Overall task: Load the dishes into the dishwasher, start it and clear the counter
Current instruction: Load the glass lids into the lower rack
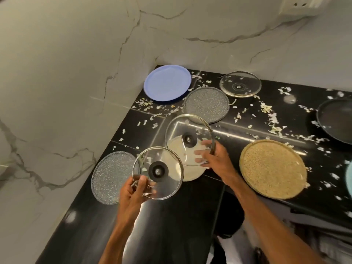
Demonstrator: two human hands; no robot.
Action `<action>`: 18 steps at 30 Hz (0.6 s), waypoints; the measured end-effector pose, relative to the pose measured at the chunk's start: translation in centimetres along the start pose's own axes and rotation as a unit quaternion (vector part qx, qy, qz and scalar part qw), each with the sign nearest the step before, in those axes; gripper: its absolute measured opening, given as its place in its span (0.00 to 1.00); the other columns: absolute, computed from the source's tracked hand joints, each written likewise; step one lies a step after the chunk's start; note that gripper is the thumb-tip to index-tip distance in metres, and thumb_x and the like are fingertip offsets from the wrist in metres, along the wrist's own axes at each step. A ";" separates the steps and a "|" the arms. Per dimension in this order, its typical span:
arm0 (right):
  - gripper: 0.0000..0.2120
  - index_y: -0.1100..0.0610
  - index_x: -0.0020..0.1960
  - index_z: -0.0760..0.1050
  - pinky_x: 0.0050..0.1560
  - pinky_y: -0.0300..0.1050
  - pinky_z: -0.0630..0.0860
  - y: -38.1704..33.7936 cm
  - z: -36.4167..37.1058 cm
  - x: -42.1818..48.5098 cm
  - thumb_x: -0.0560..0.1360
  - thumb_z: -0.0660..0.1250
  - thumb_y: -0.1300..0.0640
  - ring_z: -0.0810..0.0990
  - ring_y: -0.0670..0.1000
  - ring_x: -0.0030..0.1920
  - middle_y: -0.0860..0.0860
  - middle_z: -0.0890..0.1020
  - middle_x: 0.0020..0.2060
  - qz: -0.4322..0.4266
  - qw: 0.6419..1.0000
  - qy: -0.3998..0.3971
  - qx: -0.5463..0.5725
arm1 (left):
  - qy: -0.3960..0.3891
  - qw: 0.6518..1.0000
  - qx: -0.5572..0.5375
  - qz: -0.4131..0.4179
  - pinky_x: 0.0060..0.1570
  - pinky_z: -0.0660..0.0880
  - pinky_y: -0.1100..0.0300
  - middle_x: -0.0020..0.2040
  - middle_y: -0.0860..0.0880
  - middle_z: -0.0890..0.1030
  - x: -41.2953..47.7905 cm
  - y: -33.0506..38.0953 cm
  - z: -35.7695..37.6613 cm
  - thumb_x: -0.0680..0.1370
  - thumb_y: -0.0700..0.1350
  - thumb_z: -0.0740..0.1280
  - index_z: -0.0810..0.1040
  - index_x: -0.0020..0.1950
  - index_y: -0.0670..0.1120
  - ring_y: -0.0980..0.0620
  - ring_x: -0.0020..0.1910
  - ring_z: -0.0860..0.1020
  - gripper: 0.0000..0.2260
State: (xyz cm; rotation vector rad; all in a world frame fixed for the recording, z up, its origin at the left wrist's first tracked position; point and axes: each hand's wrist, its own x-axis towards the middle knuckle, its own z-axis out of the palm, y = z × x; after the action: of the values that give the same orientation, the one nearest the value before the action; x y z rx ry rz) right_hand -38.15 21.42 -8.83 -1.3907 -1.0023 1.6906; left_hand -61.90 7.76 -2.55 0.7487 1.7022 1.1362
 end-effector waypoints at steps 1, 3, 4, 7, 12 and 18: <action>0.14 0.54 0.61 0.75 0.46 0.51 0.85 -0.5 -2.0 -1.1 0.78 0.67 0.67 0.88 0.55 0.47 0.55 0.87 0.48 -0.030 0.999 0.019 -0.036 | -0.018 0.999 0.029 0.025 0.44 0.84 0.48 0.44 0.41 0.84 -0.1 0.4 0.9 0.83 0.44 0.63 0.77 0.53 0.39 0.42 0.41 0.84 0.08; 0.12 0.53 0.59 0.77 0.44 0.47 0.85 -1.3 -5.8 -3.5 0.79 0.66 0.66 0.88 0.52 0.44 0.54 0.87 0.46 -0.074 0.992 0.052 -0.093 | -0.060 0.992 0.088 0.069 0.45 0.82 0.45 0.43 0.42 0.84 -0.2 1.3 3.0 0.83 0.44 0.62 0.79 0.52 0.41 0.42 0.41 0.84 0.09; 0.12 0.54 0.59 0.78 0.44 0.46 0.85 -1.6 -7.7 -4.7 0.80 0.65 0.66 0.88 0.51 0.43 0.53 0.88 0.45 -0.085 0.988 0.065 -0.109 | -0.085 0.985 0.115 0.091 0.45 0.82 0.44 0.43 0.42 0.84 -0.4 1.8 4.4 0.83 0.45 0.62 0.81 0.50 0.44 0.42 0.41 0.83 0.10; 0.14 0.54 0.59 0.79 0.45 0.51 0.85 -1.8 -13.4 -8.9 0.79 0.64 0.68 0.88 0.53 0.41 0.51 0.88 0.43 -0.094 0.983 0.087 -0.131 | -0.146 0.967 0.152 0.143 0.47 0.82 0.44 0.48 0.48 0.84 -1.1 2.7 9.9 0.83 0.51 0.62 0.83 0.45 0.51 0.45 0.49 0.83 0.12; 0.13 0.57 0.61 0.77 0.51 0.59 0.84 -1.3 -23.9 -17.1 0.80 0.63 0.68 0.87 0.60 0.45 0.57 0.87 0.48 -0.073 0.993 0.063 -0.072 | -0.251 0.892 0.282 0.247 0.68 0.70 0.49 0.75 0.55 0.68 -3.7 3.0 21.1 0.80 0.56 0.67 0.85 0.48 0.60 0.53 0.74 0.67 0.07; 0.14 0.60 0.62 0.79 0.45 0.45 0.83 -0.6 -35.0 -28.3 0.78 0.67 0.70 0.86 0.59 0.50 0.60 0.86 0.50 -0.074 0.994 0.075 0.005 | -0.447 0.834 0.216 0.240 0.58 0.77 0.53 0.64 0.70 0.76 -13.2 5.0 34.4 0.78 0.58 0.67 0.86 0.45 0.58 0.64 0.68 0.73 0.10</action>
State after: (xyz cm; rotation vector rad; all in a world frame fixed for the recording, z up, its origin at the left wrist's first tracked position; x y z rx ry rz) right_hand 0.89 0.78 -0.30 -1.3798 -0.9838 1.4599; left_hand -25.11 10.78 1.90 1.7447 0.9525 0.5051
